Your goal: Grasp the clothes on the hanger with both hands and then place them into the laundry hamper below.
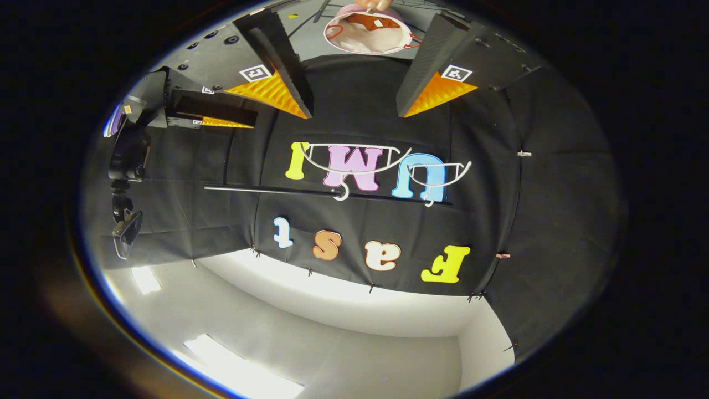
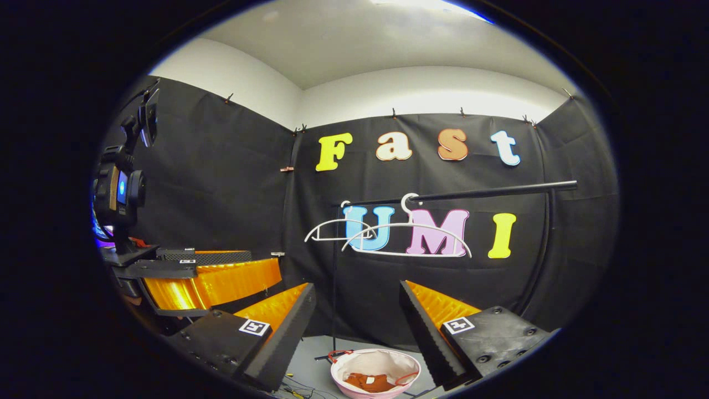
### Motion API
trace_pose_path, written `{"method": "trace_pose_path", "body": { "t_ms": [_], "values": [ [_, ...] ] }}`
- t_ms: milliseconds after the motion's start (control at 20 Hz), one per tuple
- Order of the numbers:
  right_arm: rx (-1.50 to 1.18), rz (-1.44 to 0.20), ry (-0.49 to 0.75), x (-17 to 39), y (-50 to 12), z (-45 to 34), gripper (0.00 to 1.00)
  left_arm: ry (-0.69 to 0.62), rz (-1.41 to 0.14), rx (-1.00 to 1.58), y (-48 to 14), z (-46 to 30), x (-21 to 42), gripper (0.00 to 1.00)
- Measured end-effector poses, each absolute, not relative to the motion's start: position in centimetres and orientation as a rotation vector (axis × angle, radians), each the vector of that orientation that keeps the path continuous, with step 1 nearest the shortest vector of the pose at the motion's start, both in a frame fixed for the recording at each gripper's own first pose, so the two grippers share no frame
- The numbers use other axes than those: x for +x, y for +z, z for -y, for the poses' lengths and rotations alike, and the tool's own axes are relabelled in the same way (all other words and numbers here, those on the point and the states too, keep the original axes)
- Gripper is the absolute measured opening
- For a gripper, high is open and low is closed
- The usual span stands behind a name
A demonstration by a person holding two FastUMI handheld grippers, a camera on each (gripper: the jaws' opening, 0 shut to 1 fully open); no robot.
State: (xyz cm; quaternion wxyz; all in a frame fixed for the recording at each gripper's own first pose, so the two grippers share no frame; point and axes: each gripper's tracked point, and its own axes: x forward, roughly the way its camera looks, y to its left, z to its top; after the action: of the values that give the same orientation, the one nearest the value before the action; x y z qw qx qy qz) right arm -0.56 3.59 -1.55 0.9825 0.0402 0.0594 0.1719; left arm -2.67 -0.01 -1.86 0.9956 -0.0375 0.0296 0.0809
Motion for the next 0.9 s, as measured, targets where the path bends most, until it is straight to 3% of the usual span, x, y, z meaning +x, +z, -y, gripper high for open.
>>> {"method": "trace_pose_path", "body": {
  "t_ms": [900],
  "values": [
    [0.134,-0.122,0.368,0.2,-1.4,-2.9,0.98,0.192,-0.060,-0.087,-2.1,1.3,-2.1,0.95]
  ]
}}
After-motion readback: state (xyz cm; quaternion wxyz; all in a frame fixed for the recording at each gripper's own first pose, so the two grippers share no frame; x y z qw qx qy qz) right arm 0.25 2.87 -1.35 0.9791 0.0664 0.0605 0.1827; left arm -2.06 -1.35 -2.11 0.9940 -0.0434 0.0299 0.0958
